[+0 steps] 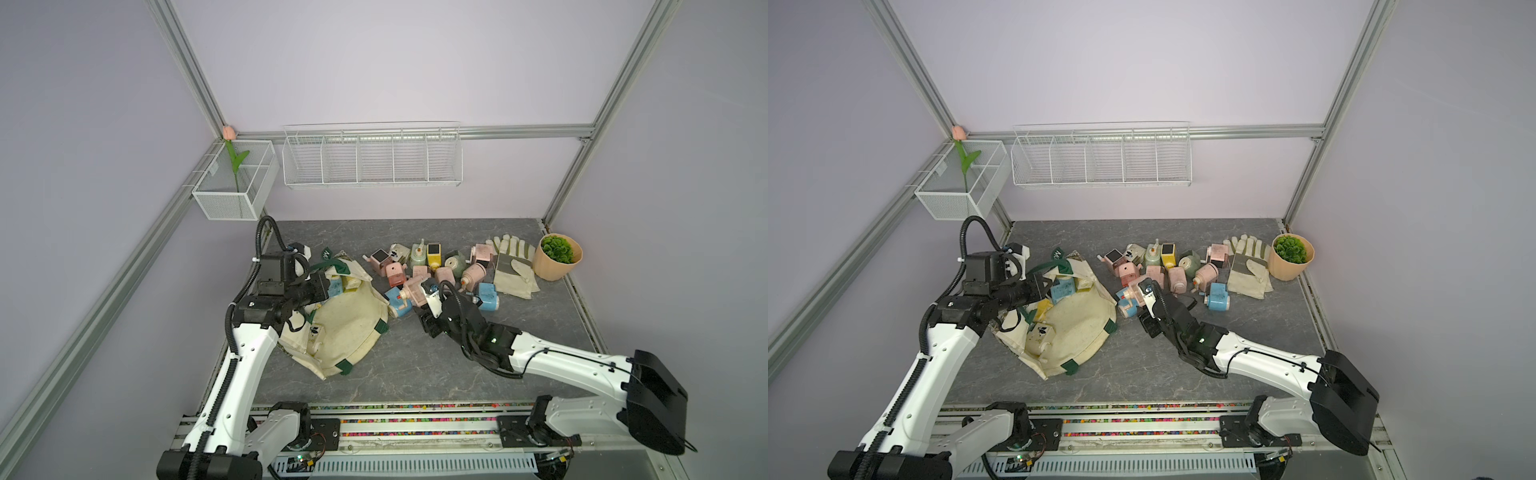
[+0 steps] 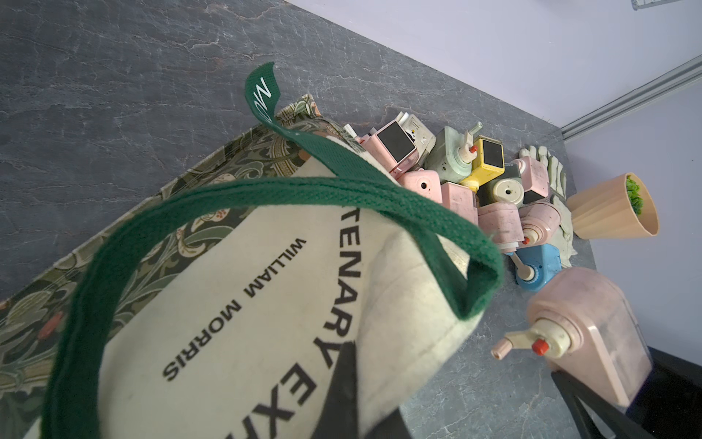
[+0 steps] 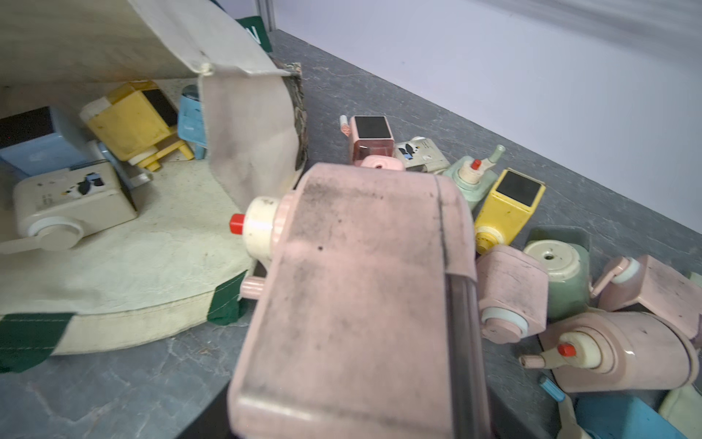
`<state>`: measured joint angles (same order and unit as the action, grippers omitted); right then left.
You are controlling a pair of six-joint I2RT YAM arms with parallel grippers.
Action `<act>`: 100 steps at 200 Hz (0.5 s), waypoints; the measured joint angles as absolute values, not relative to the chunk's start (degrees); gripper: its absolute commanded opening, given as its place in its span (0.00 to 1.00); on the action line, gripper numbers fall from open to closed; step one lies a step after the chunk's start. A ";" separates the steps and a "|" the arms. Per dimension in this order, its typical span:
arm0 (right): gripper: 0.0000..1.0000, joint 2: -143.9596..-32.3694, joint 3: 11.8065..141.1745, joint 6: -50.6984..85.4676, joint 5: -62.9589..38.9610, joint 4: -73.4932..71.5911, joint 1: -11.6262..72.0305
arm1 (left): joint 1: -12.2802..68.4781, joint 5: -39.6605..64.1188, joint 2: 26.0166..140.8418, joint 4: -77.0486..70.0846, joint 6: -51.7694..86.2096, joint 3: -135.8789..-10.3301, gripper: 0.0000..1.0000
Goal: Take out the pencil sharpeners from the tote bags
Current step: Place the pencil sharpener at the center of the board.
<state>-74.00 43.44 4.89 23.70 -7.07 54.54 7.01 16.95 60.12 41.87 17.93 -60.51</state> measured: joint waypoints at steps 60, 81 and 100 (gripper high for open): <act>0.54 -81.93 43.44 8.95 22.81 -6.48 47.27 | 7.01 16.95 59.92 41.89 17.93 -60.49 0.00; 0.54 -84.95 43.48 10.09 22.35 -5.96 45.87 | 7.01 16.95 59.90 41.89 17.93 -60.49 0.00; 0.53 -88.03 43.66 10.81 21.26 -5.78 44.64 | 7.01 16.97 59.90 41.89 17.93 -60.49 0.00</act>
<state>-88.03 43.66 10.81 21.26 -5.78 44.64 7.01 16.97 59.90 41.89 17.93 -60.49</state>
